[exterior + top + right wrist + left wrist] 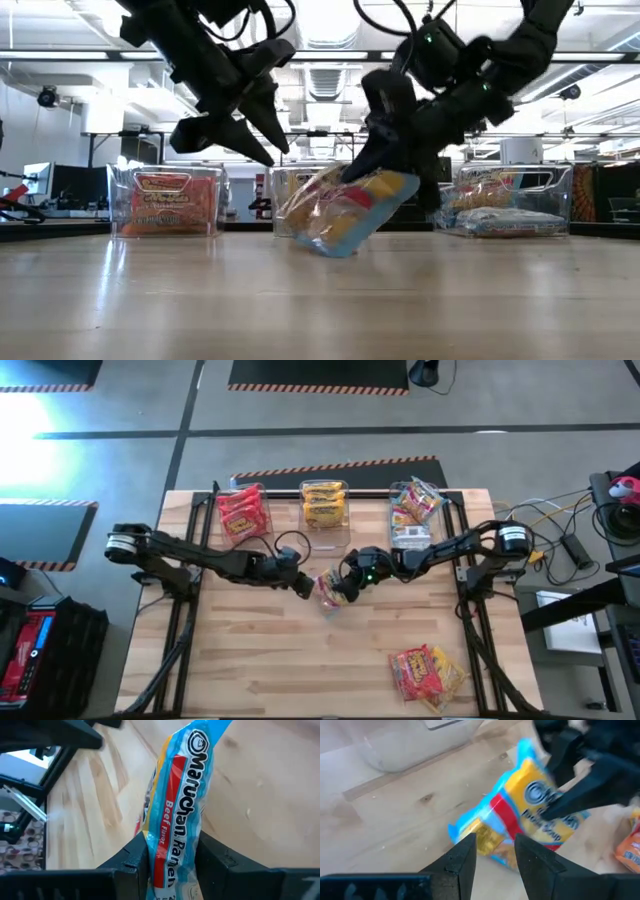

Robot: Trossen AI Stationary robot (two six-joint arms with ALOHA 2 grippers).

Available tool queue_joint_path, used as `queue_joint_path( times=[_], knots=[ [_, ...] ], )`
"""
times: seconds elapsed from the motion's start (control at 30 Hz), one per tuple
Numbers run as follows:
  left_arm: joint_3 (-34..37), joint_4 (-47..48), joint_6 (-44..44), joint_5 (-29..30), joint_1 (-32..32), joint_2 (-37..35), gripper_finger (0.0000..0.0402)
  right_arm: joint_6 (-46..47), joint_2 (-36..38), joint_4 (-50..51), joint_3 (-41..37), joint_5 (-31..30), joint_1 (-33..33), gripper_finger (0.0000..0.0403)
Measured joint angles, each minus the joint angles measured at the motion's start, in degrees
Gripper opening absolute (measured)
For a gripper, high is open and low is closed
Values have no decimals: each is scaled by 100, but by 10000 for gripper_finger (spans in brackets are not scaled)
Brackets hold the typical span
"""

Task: Sort Maruchan noodles
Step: Put the blue noodle pack into the right transparent bin

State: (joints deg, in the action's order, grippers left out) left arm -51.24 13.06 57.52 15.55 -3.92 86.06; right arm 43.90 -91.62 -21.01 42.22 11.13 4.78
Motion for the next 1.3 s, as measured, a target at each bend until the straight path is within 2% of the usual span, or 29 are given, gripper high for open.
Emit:
queue_joint_path(
  times=[0.47, 0.8, 0.97, 1.3],
  knots=[
    [4, -53, 173, 211, 2, 109, 118, -2113, 1792, 4367, 1205, -100, 492, 110],
    [4, -87, 334, 484, 2, 109, 118, -3405, 2369, 6978, 2248, -441, 1333, 111],
    [4, -109, 417, 604, 2, 109, 118, -4011, 2455, 7863, 2853, -790, 1818, 111],
    [4, -151, 552, 893, 2, 122, 118, -4584, 2588, 8582, 3591, -960, 2956, 111]
  ],
)
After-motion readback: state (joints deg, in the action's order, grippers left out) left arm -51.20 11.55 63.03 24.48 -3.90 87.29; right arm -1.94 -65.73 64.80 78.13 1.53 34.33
